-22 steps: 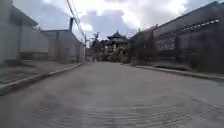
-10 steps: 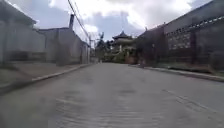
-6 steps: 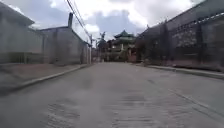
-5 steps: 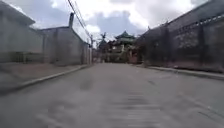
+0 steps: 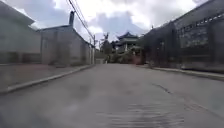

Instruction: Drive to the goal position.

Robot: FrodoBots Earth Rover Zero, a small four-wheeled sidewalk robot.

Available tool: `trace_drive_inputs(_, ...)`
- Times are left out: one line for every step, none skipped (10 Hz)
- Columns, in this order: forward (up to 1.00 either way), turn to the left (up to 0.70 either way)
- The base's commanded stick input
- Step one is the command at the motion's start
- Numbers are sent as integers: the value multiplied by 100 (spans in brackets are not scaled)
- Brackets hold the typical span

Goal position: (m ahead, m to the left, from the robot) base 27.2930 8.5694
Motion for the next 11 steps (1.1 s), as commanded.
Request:
trace_drive_inputs(100,0)
trace_drive_inputs(100,0)
trace_drive_inputs(100,0)
trace_drive_inputs(100,0)
trace_drive_inputs(100,0)
trace_drive_inputs(100,0)
trace_drive_inputs(100,0)
trace_drive_inputs(100,0)
trace_drive_inputs(100,0)
trace_drive_inputs(100,0)
trace_drive_inputs(100,0)
